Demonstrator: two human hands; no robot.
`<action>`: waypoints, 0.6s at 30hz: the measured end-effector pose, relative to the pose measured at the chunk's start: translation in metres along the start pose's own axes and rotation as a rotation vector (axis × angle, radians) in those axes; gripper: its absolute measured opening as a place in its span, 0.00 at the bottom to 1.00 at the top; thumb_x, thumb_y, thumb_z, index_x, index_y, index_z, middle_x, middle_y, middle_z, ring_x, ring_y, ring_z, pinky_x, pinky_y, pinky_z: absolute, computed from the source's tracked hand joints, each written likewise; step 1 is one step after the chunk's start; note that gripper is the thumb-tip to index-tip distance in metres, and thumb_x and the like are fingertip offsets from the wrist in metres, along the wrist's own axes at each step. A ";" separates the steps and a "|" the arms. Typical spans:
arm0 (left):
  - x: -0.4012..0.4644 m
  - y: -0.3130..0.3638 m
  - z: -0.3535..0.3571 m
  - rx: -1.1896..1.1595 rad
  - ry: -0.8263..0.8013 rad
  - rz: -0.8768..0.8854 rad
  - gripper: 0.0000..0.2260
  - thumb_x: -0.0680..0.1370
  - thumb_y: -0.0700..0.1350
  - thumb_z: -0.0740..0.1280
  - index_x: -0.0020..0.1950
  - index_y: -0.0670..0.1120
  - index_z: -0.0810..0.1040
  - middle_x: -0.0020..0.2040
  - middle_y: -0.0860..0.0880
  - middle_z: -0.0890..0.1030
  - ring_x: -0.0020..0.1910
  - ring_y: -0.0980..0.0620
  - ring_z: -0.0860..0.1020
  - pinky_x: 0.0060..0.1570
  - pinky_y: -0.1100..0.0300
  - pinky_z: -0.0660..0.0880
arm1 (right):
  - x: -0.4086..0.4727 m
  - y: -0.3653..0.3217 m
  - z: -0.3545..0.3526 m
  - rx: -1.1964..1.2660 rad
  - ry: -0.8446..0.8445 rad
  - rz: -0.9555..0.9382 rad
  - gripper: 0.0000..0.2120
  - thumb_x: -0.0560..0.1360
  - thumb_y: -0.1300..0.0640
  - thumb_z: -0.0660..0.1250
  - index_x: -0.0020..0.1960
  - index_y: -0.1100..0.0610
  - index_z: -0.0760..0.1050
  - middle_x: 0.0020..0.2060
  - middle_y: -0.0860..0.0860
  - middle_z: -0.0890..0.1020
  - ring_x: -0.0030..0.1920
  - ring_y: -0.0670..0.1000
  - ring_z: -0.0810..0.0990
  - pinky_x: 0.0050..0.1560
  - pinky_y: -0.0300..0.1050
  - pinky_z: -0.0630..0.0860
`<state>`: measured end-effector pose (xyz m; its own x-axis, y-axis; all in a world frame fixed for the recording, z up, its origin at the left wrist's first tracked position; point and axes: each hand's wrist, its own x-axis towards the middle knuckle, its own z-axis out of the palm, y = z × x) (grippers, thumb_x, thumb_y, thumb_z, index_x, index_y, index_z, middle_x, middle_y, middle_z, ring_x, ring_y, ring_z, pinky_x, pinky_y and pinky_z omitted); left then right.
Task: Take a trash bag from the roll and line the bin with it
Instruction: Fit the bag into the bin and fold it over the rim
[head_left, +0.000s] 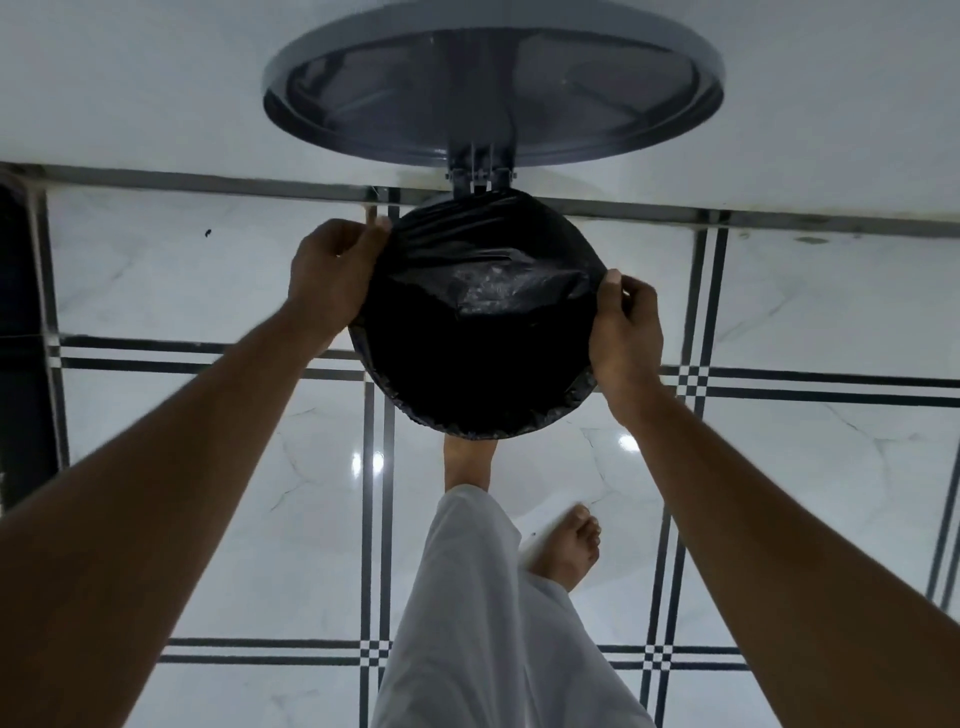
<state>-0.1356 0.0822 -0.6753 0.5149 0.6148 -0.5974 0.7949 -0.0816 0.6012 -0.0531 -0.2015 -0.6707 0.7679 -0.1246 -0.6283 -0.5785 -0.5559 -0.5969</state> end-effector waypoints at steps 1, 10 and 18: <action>-0.003 -0.004 -0.001 0.079 0.005 0.045 0.19 0.80 0.62 0.71 0.55 0.47 0.86 0.52 0.55 0.87 0.51 0.54 0.84 0.56 0.57 0.78 | -0.001 0.001 -0.002 -0.023 -0.004 -0.021 0.23 0.89 0.39 0.60 0.76 0.53 0.75 0.64 0.48 0.84 0.65 0.52 0.82 0.71 0.55 0.79; 0.008 0.004 -0.009 0.140 0.139 0.047 0.14 0.79 0.58 0.75 0.46 0.47 0.88 0.43 0.51 0.87 0.46 0.49 0.85 0.54 0.55 0.82 | 0.022 -0.004 -0.006 -0.015 0.125 -0.067 0.12 0.85 0.46 0.70 0.50 0.51 0.88 0.43 0.42 0.88 0.49 0.47 0.86 0.60 0.48 0.83; 0.040 0.029 0.001 -0.158 -0.175 -0.130 0.10 0.80 0.48 0.78 0.40 0.49 0.84 0.34 0.54 0.84 0.34 0.57 0.81 0.39 0.59 0.81 | 0.050 -0.018 -0.004 0.115 -0.042 0.015 0.16 0.82 0.38 0.73 0.54 0.51 0.88 0.49 0.45 0.90 0.54 0.49 0.89 0.67 0.55 0.84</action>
<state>-0.0920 0.1042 -0.6825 0.4704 0.4657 -0.7496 0.8051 0.1212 0.5806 -0.0033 -0.2009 -0.6900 0.7483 -0.0963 -0.6563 -0.6192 -0.4561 -0.6391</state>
